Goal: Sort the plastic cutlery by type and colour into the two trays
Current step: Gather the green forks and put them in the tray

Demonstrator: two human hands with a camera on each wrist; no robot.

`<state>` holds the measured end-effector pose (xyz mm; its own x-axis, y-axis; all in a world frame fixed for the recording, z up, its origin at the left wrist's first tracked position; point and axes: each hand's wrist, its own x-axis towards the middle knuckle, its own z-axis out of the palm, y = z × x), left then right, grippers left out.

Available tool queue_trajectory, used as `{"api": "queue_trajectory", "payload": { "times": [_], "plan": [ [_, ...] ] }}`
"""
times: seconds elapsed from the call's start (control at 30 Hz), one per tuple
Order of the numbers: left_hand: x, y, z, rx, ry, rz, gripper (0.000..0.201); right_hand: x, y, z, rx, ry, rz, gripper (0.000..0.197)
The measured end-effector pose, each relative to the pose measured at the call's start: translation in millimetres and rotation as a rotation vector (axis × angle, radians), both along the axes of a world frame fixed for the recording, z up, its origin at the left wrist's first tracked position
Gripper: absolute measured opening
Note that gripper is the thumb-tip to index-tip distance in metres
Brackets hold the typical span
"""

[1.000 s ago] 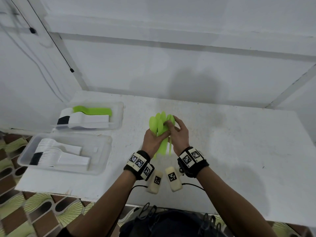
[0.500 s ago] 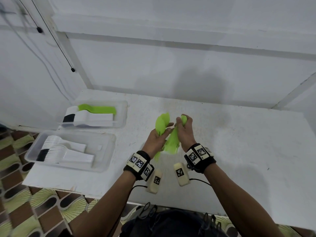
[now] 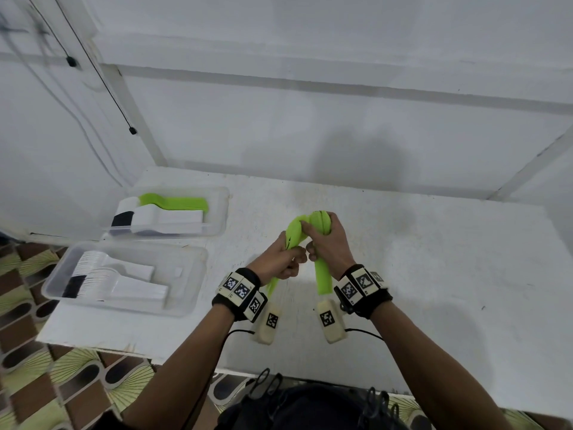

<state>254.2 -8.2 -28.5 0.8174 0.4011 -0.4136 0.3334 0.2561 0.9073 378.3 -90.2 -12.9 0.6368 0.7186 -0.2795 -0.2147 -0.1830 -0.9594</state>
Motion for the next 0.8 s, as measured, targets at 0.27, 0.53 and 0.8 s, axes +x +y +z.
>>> {"api": "queue_trajectory", "payload": {
  "times": [0.27, 0.53, 0.8],
  "plan": [
    [5, -18, -7, 0.155, -0.163, 0.223, 0.019, 3, 8, -6, -0.167, -0.181, -0.124, 0.039],
    [10, -20, -22, 0.382, -0.079, 0.387, 0.031, -12, 12, -17, -0.098, -0.191, -0.124, 0.037],
    [5, -20, -27, 0.218, -0.089, 0.402, 0.027, -17, 13, -26, -0.149, -0.168, -0.111, 0.037]
  ]
}}
